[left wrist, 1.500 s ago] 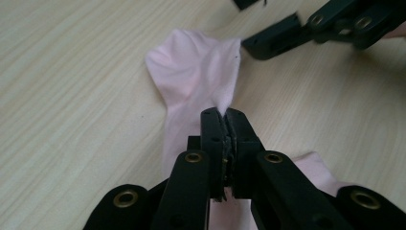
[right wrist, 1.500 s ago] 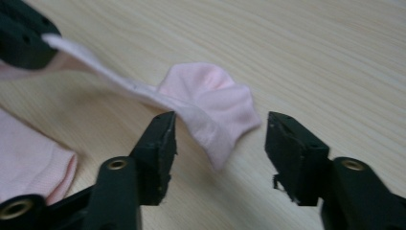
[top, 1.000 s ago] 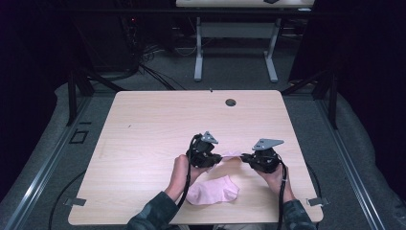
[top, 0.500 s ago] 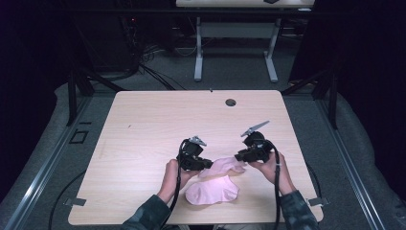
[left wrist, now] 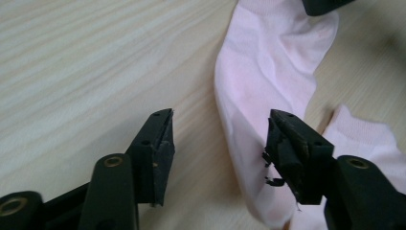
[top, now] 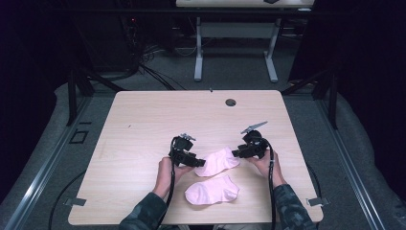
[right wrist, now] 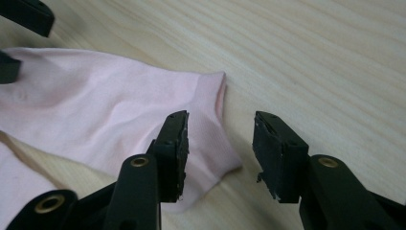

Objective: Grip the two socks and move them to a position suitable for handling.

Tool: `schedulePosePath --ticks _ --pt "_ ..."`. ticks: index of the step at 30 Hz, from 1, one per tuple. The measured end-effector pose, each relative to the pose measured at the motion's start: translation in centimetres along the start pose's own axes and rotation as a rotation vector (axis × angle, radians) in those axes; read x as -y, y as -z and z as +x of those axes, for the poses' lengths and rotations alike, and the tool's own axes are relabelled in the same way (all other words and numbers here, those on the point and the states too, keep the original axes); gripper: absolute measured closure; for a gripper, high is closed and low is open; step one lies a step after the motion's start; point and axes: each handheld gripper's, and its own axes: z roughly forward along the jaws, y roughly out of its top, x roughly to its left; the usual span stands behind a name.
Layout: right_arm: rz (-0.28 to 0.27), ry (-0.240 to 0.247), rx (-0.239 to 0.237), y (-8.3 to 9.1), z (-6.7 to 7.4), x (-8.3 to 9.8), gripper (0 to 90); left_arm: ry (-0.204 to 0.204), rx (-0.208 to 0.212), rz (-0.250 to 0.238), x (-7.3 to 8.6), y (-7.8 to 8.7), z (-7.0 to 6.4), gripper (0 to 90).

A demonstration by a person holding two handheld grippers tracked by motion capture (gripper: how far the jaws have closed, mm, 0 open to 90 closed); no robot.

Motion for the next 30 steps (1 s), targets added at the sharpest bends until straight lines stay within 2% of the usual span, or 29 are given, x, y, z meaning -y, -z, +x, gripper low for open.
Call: schedulePosePath --ticks 3,5,7,9,12,15,20,22,23,27,30 --pt "0.022 0.021 0.008 -0.9 0.1 0.0 59.4 0.000 -0.016 0.039 0.9 0.5 -0.3 41.9" --pt "0.040 0.038 0.023 -1.3 0.4 0.1 65.5 0.009 -0.017 0.058 1.4 0.6 -0.2 46.5" --pt "0.033 0.034 0.014 -1.4 0.5 0.3 70.6 0.014 -0.003 0.073 1.9 0.4 0.0 53.3" --pt "0.044 0.027 0.018 -1.3 0.7 0.3 76.4 0.008 -0.005 0.084 2.1 0.2 0.1 64.7" --pt "0.045 0.014 0.017 -1.2 1.1 0.6 81.3 0.003 -0.001 0.076 2.3 0.0 0.3 79.2" --pt "0.049 -0.006 0.023 -1.1 1.6 0.9 82.7 0.002 -0.016 0.072 2.2 0.1 0.6 86.2" --pt "0.032 -0.051 0.036 -0.9 2.1 1.5 83.0 0.006 -0.049 0.068 1.9 0.4 1.2 86.7" --pt "0.029 -0.048 0.040 -0.8 2.2 1.6 83.0 0.004 -0.053 0.069 1.8 0.5 1.5 86.4" --pt "0.025 -0.061 0.047 -0.8 2.4 1.7 82.9 0.005 -0.052 0.072 1.7 0.5 1.6 85.6" --pt "0.016 -0.058 0.049 -0.7 2.5 2.0 82.6 0.003 -0.062 0.068 1.7 0.6 1.8 77.3" --pt "0.003 -0.061 0.048 -0.7 2.5 2.2 82.3 0.013 -0.058 0.077 1.9 0.5 1.8 75.2"
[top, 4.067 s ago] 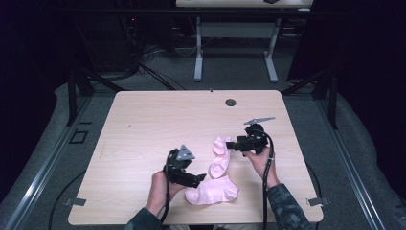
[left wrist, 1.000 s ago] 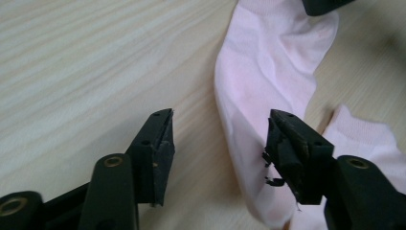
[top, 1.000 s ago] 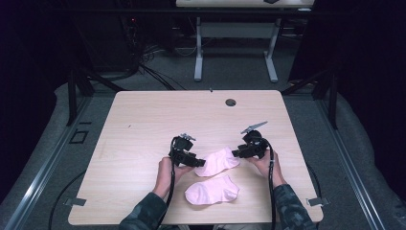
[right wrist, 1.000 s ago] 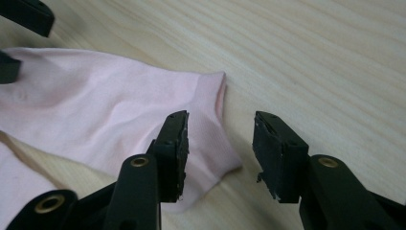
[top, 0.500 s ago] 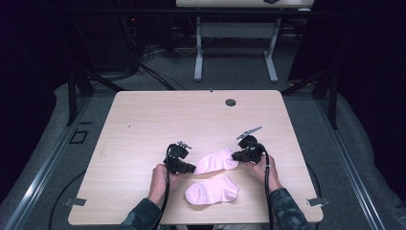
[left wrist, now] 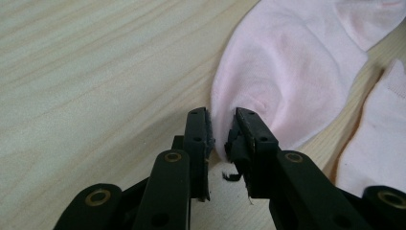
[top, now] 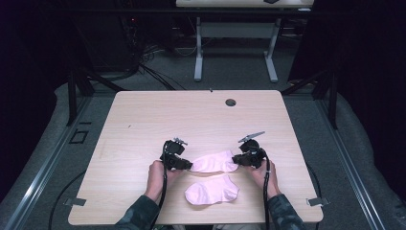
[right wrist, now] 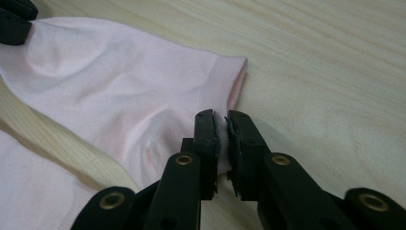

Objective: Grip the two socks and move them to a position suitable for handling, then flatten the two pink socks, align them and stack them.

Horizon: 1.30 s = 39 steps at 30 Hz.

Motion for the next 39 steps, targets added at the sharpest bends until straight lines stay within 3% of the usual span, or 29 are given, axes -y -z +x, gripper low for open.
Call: schedulePosePath --ticks 9,13,23,25,39 --pt "-0.021 0.043 0.022 0.0 0.4 0.3 83.8 -0.023 -0.024 0.001 -0.1 -0.3 -0.5 87.0" --pt "-0.041 0.040 0.008 0.2 0.4 0.4 85.1 -0.029 -0.013 -0.008 -0.1 0.0 -0.5 88.2" --pt "-0.111 0.074 0.009 3.2 1.3 -0.3 85.5 -0.003 0.048 -0.079 0.0 2.9 -0.7 88.2" --pt "-0.126 0.074 0.005 3.8 1.5 -0.5 85.5 -0.012 0.052 -0.083 0.0 3.5 -0.9 88.2" --pt "-0.117 0.098 -0.029 7.5 3.5 -0.2 85.4 0.000 0.128 -0.121 1.6 7.0 -2.3 87.9"
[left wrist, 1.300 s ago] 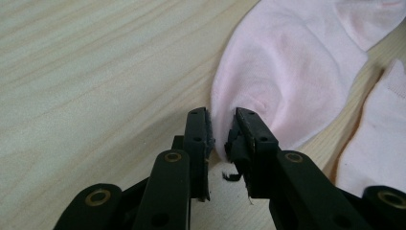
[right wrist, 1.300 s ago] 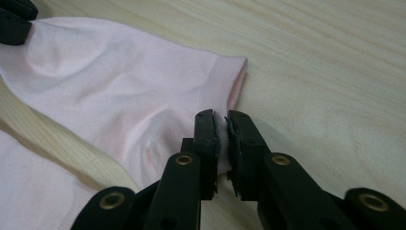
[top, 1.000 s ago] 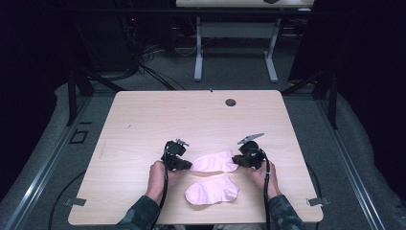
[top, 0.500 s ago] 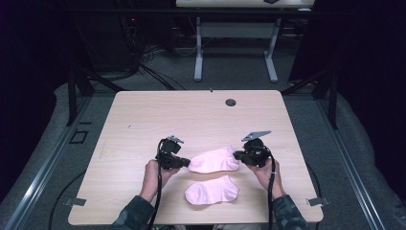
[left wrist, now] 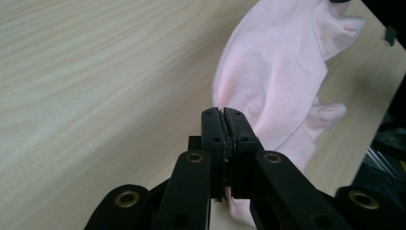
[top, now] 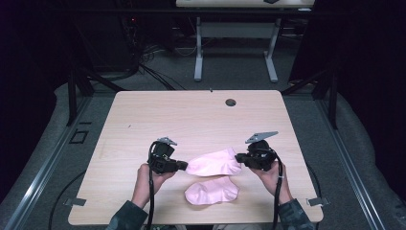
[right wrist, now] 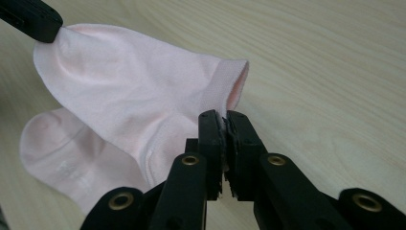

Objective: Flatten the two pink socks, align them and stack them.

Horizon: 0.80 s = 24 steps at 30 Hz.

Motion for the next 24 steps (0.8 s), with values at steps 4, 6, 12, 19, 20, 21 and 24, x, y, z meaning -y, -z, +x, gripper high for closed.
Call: schedulePosePath --ticks 4,6,12,19,20,21,24 --pt "0.022 0.016 -0.016 1.0 0.9 0.2 85.4 0.009 0.031 0.008 0.8 0.6 -0.4 88.0" --pt "0.025 0.019 -0.019 1.1 1.4 0.4 85.3 0.009 0.037 0.013 1.3 0.7 -0.6 88.0" --pt "0.067 0.025 -0.038 1.3 2.3 1.2 85.2 0.031 0.071 0.031 2.6 0.7 -0.8 87.9" --pt "0.101 0.023 -0.062 0.7 2.9 2.7 85.1 0.046 0.098 0.075 4.3 0.0 -0.8 87.9" --pt "0.111 0.024 -0.067 0.4 2.9 3.0 85.1 0.049 0.100 0.081 4.4 -0.2 -0.8 87.8" --pt "0.110 0.016 -0.070 0.2 2.9 3.2 85.0 0.055 0.098 0.087 4.6 -0.3 -0.8 87.8" --pt "0.126 0.007 -0.081 -0.5 2.7 3.8 84.9 0.059 0.104 0.115 5.0 -1.0 -0.7 87.7"
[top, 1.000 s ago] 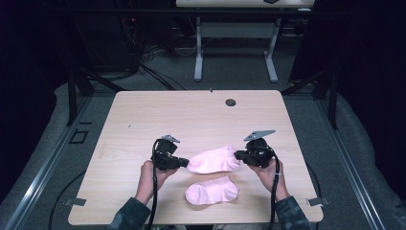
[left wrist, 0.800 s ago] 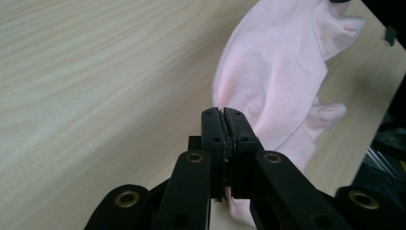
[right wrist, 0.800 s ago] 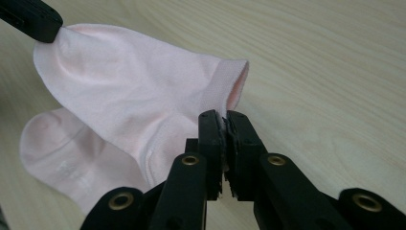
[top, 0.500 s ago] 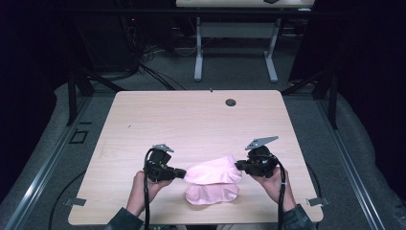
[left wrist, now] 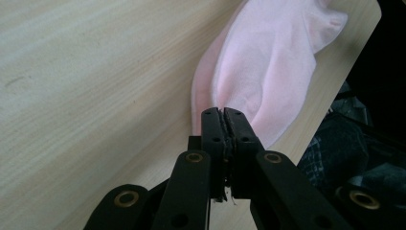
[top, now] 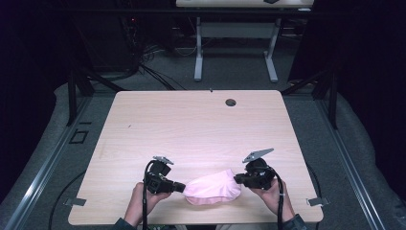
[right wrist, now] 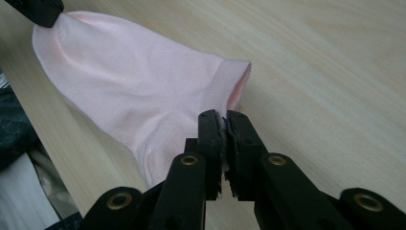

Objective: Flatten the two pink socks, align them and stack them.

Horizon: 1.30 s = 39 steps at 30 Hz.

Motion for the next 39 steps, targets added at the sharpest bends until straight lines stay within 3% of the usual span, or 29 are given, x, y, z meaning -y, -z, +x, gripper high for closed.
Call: schedulePosePath --ticks 4,8,13,16,18,21,27,33,39 --pt "0.031 0.001 0.008 -1.2 -0.2 0.6 84.6 0.009 -0.002 0.028 0.3 -0.8 0.1 87.1" --pt "0.025 -0.015 0.015 -2.1 0.0 1.2 84.1 0.003 -0.036 0.053 0.5 -1.4 0.3 81.7" --pt "0.022 -0.017 0.007 -2.4 0.1 1.6 76.0 0.017 -0.048 0.047 0.6 -1.5 -0.2 56.8" --pt "0.030 -0.017 0.016 -2.5 0.1 1.7 71.8 -0.001 -0.047 0.061 0.8 -2.0 -0.8 51.1" --pt "0.037 -0.012 0.028 -2.7 0.2 1.8 70.7 -0.016 -0.071 0.078 0.8 -2.4 -1.3 50.1" --pt "0.039 0.000 0.039 -3.0 0.4 2.0 70.3 -0.052 -0.117 0.110 0.9 -3.1 -2.1 52.7" --pt "0.045 0.015 0.055 -3.2 0.6 2.2 71.7 -0.111 -0.170 0.124 1.0 -3.7 -3.1 66.6" --pt "0.047 0.023 0.053 -3.4 0.7 2.2 76.3 -0.148 -0.195 0.133 1.0 -3.8 -3.3 81.1" --pt "0.035 0.011 0.038 -3.4 0.8 2.4 80.1 -0.174 -0.213 0.134 0.7 -3.7 -3.0 85.3"
